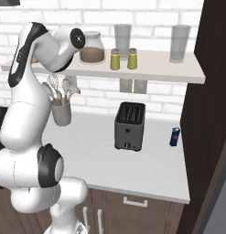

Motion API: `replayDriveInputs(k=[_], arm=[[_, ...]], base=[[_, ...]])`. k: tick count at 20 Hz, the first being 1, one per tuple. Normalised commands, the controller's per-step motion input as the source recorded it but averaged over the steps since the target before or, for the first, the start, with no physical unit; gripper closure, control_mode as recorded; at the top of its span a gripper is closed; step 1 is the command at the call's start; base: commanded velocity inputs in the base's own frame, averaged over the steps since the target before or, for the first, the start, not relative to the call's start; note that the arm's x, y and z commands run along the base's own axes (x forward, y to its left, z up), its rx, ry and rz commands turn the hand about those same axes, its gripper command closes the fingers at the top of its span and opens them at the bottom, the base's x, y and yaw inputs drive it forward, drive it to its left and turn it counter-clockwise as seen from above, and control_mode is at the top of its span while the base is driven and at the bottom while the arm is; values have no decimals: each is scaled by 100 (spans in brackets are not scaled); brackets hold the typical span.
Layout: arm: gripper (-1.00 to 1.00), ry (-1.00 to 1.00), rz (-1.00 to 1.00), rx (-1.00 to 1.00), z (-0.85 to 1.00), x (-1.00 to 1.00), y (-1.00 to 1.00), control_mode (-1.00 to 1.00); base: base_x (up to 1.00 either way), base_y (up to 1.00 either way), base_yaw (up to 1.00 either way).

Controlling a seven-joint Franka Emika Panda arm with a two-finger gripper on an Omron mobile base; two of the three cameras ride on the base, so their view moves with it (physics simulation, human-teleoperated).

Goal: Put the shaker and condiment bottle from the counter next to their counterparts in the cabinet.

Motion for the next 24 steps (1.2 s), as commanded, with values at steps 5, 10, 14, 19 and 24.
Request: replayDriveInputs(k=[5, 10, 14, 19, 24], arm=[[100, -9, 0, -6, 0, 1, 4, -100], [100, 0, 0, 0, 0, 19, 2, -100], [100, 0, 0, 0, 0, 25, 0, -100], [100, 0, 0, 0, 0, 31, 7, -100], [-100, 0, 0, 0, 0, 23, 11, -100]], base=[[0, 0, 0], [0, 0, 0], [0, 0, 0], [0, 0, 0], [0, 0, 0]])
